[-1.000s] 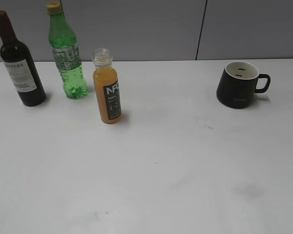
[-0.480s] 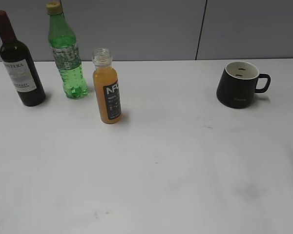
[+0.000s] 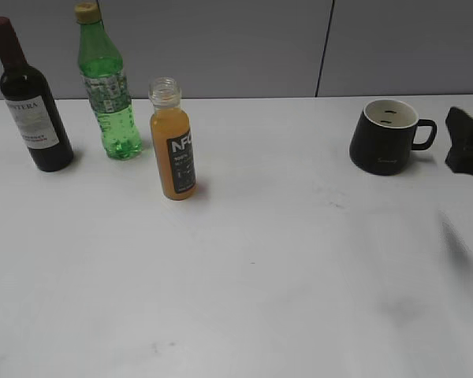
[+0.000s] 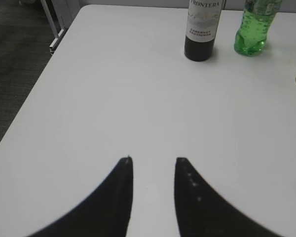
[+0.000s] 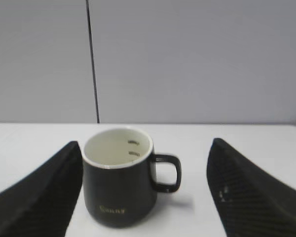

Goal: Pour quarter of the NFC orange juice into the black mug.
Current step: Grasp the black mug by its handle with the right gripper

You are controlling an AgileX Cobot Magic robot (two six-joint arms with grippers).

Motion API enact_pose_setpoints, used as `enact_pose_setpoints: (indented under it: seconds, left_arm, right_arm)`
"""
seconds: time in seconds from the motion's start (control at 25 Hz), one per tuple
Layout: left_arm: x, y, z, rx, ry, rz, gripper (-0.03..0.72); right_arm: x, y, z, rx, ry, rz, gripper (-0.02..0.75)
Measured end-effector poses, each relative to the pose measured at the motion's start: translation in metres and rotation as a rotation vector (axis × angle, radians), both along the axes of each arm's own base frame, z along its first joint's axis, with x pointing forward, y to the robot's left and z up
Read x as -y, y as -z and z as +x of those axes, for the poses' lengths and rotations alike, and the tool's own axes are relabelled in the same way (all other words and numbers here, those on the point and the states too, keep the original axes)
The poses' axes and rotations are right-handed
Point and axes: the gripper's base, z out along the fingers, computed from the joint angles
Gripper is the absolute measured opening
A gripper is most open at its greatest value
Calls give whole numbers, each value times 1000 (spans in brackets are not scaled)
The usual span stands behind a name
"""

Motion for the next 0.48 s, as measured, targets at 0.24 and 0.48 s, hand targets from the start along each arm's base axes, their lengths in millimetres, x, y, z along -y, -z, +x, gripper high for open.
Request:
enact_pose_setpoints:
  seconds: [0.24,0.48]
  left_arm:
    - [0,0,0,0,0,0,231]
    - [0,0,0,0,0,0,231]
  right_arm:
    - [3,46,5,-177,40,0,594]
    - [9,64,5,-251,109,11,594]
